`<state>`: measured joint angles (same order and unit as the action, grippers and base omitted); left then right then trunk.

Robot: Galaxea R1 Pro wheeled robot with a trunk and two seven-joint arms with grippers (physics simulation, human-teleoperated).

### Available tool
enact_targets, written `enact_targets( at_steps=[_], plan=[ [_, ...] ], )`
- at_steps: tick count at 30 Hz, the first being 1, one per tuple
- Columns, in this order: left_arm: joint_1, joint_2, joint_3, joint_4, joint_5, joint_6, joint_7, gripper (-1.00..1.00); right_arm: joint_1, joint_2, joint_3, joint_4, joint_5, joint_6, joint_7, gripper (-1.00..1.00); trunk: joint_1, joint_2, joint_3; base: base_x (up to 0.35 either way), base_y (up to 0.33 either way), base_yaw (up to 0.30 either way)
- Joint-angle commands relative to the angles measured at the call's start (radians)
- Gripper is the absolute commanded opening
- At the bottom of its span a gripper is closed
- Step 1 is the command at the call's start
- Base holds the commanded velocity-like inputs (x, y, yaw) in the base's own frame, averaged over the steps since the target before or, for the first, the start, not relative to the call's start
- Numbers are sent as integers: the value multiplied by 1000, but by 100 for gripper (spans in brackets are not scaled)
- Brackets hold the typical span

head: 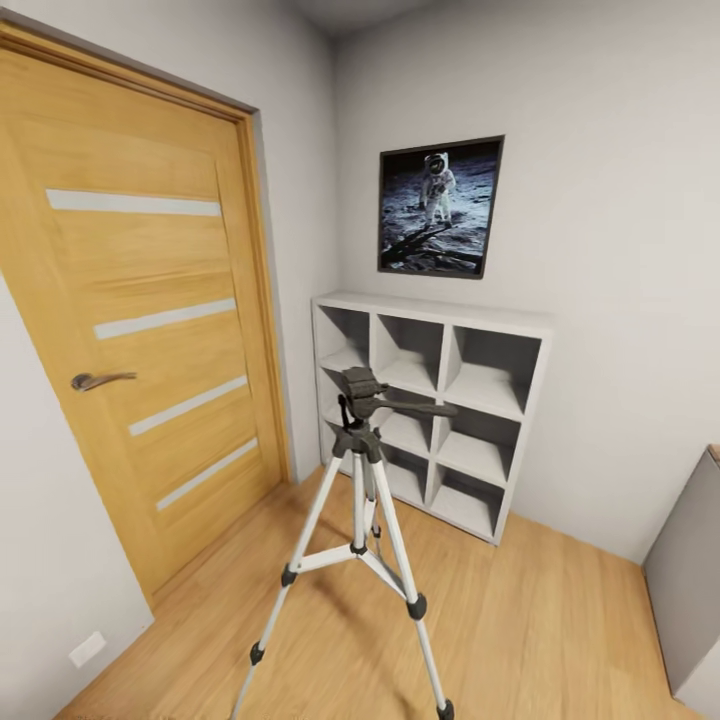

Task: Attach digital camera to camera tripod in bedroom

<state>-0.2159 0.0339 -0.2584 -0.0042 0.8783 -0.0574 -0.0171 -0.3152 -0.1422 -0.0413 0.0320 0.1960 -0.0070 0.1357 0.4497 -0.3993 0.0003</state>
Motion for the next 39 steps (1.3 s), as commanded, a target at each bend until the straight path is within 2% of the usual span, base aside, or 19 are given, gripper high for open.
enact_targets(
  at_steps=[1, 13, 23, 39],
  plan=[
    [0, 0, -9, 1, 7, -3, -2, -100, -1, 0, -5, 2, 8, -1, 2, 100, 0, -1, 0, 0, -137, 262],
    [-1, 0, -9, 1, 7, -2, -2, -100, -1, 0, -5, 2, 8, -1, 2, 100, 0, -1, 0, 0, -251, 268],
    [0, 0, -9, 1, 7, -2, -3, -100, -1, 0, -5, 2, 8, -2, 1, 100, 0, -1, 0, 0, -45, 242],
    [0, -7, -9, 1, 4, -2, -3, -100, -1, -2, -6, 2, 5, -9, 1, 100, 0, -1, 0, 0, -1, 27]
  ],
)
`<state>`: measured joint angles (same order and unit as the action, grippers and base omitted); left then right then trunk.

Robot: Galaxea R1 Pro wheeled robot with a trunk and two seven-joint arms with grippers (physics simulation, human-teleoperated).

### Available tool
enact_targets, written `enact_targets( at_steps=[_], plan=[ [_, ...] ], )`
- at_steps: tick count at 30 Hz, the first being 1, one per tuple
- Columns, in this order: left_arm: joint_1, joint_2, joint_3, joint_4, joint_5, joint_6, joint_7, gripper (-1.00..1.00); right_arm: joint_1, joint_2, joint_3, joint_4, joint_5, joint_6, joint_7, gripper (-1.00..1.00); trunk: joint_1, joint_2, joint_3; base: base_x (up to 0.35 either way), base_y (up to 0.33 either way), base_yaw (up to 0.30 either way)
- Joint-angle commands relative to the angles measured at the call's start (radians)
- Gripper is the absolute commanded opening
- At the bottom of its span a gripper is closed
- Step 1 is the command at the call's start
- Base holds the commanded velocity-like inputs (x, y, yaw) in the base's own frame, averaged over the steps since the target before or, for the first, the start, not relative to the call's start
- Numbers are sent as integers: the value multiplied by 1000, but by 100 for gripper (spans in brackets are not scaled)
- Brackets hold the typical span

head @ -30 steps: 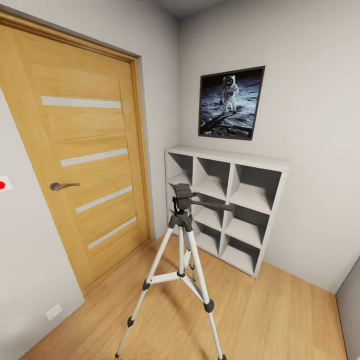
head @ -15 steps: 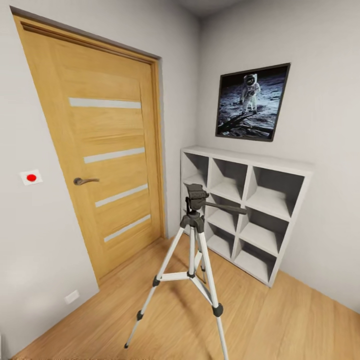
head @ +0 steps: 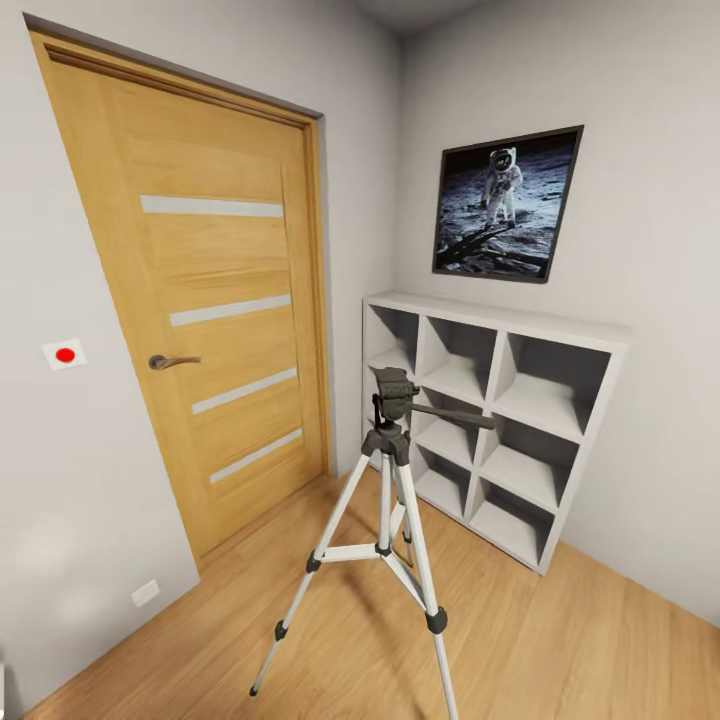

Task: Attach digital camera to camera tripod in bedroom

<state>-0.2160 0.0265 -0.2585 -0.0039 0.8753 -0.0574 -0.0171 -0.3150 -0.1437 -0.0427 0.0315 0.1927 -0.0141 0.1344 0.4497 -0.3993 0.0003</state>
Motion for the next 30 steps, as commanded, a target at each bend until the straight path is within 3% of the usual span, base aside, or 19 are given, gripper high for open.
enact_targets(
  at_steps=[1, 21, 30],
  plan=[
    [0, 0, -9, 1, 7, -2, -3, -100, -1, 0, -5, 2, 8, -2, 2, 100, 0, -1, 0, 0, 0, 0],
    [0, 0, -10, 1, 7, -2, -3, -100, -1, 0, -5, 2, 5, 3, 4, 100, 0, -1, 0, 0, -4, 0],
    [0, 0, -10, -1, 5, -1, -3, -100, -1, 1, -5, 2, 6, 3, 3, 100, 0, -1, 0, 0, -222, 0]
  ],
)
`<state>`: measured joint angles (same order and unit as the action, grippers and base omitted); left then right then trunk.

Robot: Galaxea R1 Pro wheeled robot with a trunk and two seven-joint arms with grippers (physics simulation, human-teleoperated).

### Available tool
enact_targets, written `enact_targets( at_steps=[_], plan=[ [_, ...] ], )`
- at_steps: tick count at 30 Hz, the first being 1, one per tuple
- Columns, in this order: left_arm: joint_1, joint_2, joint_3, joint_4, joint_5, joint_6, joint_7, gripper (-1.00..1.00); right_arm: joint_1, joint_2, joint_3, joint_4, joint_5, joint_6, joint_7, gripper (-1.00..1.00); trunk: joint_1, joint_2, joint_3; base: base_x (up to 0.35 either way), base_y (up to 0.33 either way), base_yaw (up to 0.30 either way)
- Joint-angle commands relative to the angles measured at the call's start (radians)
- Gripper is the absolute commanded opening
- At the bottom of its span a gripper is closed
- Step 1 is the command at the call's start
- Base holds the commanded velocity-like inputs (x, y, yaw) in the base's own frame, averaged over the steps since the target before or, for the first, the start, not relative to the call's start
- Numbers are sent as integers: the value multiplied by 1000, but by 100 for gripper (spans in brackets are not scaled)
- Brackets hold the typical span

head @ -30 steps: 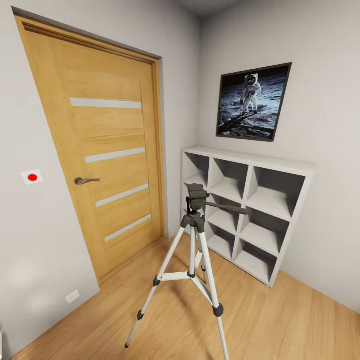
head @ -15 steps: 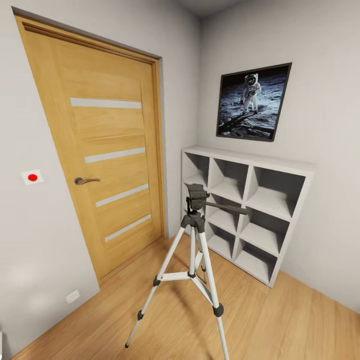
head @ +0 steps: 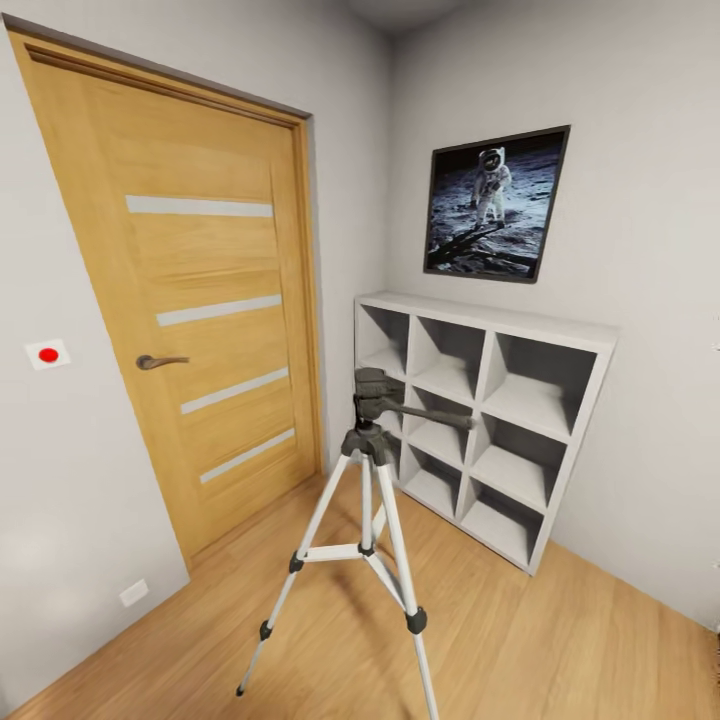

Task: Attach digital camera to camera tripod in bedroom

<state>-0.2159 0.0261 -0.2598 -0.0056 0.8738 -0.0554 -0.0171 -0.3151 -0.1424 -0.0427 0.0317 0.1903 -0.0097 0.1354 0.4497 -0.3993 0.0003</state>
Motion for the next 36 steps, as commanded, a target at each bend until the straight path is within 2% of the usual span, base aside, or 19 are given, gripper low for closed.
enact_targets(
  at_steps=[1, 12, 21, 36],
  plan=[
    [0, 0, -9, 1, 7, -3, -3, -100, -1, 0, -5, 2, 8, -1, 2, 100, 0, -1, 0, 0, -270, 0],
    [0, 0, -9, 1, 7, -3, -3, -100, -1, 0, -5, 2, 8, -4, 1, 100, 0, -1, 0, 0, -80, 0],
    [0, 0, -9, 1, 7, -3, -3, -100, -1, 0, -5, 2, 8, -7, 1, 100, 0, -1, 0, 0, -184, 0],
    [-1, 0, -9, 1, 8, -3, -3, -100, -1, 0, -5, 2, 8, -8, 1, 100, 0, -1, 0, 0, -9, -2]
  ],
)
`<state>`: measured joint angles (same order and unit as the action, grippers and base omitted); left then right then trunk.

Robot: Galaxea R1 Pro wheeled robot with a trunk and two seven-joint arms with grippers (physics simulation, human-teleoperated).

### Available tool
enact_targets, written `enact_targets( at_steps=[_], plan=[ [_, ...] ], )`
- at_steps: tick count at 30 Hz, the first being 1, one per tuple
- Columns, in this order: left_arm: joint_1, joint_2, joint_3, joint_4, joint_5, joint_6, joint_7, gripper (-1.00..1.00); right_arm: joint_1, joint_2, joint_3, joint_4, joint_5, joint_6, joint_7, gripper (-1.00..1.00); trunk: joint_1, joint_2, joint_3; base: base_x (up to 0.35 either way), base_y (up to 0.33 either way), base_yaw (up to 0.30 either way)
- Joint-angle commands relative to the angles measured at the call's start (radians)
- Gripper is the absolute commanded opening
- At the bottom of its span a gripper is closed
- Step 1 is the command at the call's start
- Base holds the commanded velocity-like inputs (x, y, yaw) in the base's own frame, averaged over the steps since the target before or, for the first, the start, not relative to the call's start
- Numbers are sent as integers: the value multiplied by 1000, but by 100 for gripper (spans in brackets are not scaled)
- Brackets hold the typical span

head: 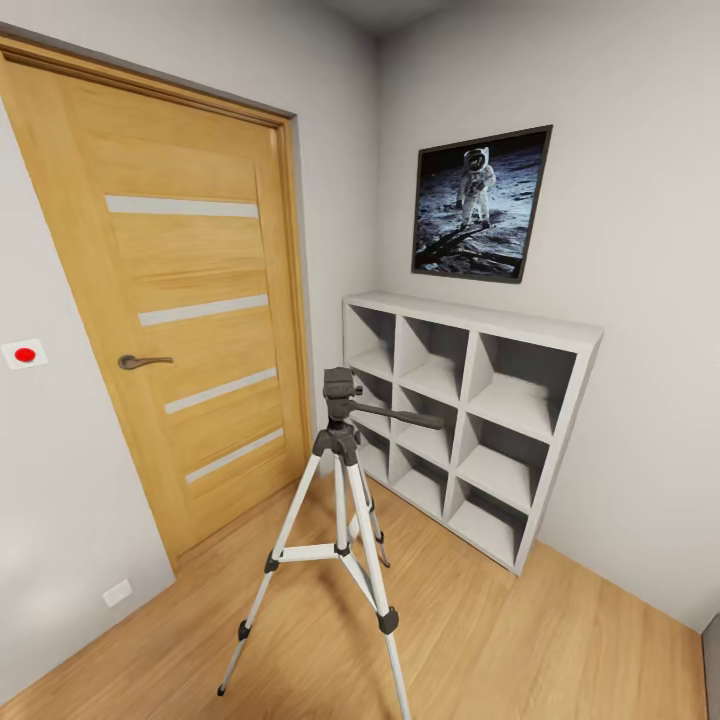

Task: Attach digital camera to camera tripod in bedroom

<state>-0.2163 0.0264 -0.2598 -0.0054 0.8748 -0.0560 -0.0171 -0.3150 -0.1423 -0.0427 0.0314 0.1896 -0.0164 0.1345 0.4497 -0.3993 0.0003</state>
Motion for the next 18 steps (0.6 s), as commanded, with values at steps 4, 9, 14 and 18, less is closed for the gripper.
enact_targets(
  at_steps=[4, 9, 14, 18],
  plan=[
    [0, 0, -9, 1, 7, -2, -3, -100, -1, 0, -5, 2, 8, 0, 2, 100, 0, -1, 0, 0, 0, -112],
    [0, 0, -9, 1, 7, -2, -3, -100, -1, 0, -5, 2, 8, 1, 2, 100, 0, -1, 0, 0, 0, -153],
    [0, 1, -9, 1, 7, -2, -3, -100, -1, 0, -5, 2, 8, 2, 2, 100, 0, -1, 0, 0, 0, -32],
    [0, 1, -9, 1, 7, -2, -3, -100, -1, 0, -5, 2, 9, 1, 3, 100, 0, -1, 0, 0, 0, -3]
  ],
)
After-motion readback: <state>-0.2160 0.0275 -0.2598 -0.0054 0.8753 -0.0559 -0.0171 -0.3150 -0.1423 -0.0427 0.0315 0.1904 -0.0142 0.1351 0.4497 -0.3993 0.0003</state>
